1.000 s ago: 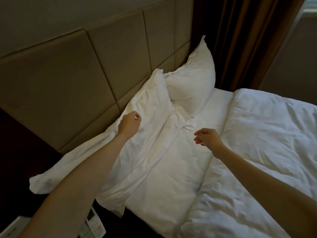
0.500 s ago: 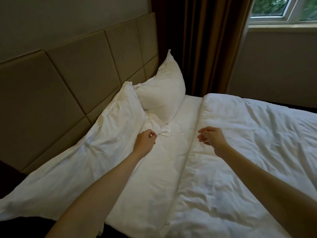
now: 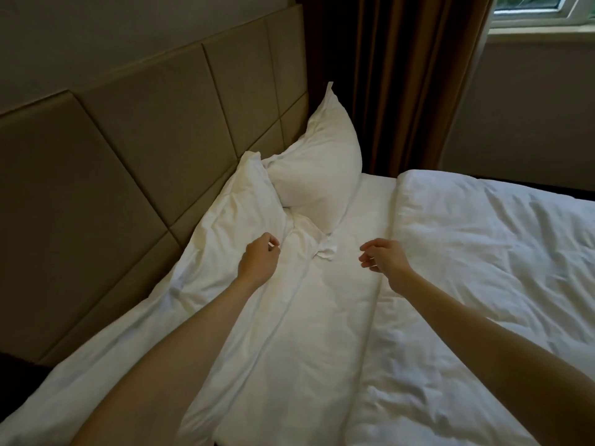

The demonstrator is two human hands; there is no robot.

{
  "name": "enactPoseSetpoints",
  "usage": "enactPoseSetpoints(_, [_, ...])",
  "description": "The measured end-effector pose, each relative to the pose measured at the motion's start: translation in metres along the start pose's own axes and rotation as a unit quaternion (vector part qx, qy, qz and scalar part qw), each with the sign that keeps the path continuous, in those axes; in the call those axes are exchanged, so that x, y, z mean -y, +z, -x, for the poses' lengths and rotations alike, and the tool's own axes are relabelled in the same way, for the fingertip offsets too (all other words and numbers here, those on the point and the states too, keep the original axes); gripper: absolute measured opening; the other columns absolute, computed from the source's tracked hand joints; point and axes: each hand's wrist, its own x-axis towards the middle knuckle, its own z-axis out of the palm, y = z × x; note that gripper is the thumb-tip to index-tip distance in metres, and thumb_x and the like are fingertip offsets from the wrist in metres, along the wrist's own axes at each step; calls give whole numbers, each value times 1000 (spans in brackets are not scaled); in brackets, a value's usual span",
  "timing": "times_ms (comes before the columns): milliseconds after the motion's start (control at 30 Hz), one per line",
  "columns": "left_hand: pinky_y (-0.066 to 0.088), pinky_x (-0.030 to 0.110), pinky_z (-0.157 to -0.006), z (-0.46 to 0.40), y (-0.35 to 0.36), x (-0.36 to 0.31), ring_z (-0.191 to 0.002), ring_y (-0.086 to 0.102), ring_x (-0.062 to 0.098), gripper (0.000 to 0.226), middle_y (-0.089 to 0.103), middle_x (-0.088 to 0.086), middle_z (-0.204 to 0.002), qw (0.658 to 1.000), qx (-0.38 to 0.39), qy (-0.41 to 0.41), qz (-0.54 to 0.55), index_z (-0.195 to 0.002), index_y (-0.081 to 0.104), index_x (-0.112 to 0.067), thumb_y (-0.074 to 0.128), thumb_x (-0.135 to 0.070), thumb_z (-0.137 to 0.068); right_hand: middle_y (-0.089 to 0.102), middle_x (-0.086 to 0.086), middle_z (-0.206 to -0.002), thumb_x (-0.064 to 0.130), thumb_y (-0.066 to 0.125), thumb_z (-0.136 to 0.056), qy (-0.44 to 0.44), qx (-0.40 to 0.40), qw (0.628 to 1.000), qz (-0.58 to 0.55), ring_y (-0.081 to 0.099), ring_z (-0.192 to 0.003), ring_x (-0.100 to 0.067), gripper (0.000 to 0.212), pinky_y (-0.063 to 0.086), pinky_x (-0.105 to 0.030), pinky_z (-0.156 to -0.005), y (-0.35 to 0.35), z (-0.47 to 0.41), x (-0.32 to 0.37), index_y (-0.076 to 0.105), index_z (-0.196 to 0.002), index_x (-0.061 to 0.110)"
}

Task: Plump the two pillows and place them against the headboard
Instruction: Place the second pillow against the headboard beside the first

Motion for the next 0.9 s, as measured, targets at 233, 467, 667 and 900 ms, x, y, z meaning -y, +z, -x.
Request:
enactPoseSetpoints(233, [38,43,-95,-114,-37,38,-115,47,30,30,49,12,-129,980,-23,48,-193,-123,51,-16,47,-21,-94,67,-13,-81,-2,45,-83,20,-10,999,44,61,-66,-22,25,44,-25,-59,73,-82,7,66,-96,3])
enactPoseSetpoints(467, [36,46,-99,-223,-46,42,-124,36,35,46,31,14,-145,930,-78,89,-349,-134,39,-22,51,-31,-90,63,-13,-94,1,48,-83,24,4,993,116,53,-70,-14,39,38,-20,-52,119,-156,-6,58,-118,14])
enactPoseSetpoints(667, [42,46,-91,-277,-10,61,-111,47,36,76,29,19,-140,926,-42,81,-365,-149,11,-32,54,-49,-88,39,-14,-143,11,64,-82,22,107,955,276,48,-121,-31,69,46,-37,-93,166,-234,-42,33,-144,20])
enactPoseSetpoints(900, [47,40,-83,-300,11,86,-96,50,30,73,42,21,-129,918,-84,155,-355,-150,18,-21,57,-18,-89,16,-3,-157,21,66,-81,27,182,881,437,26,-139,-34,92,23,-63,-105,223,-284,-75,6,-149,37])
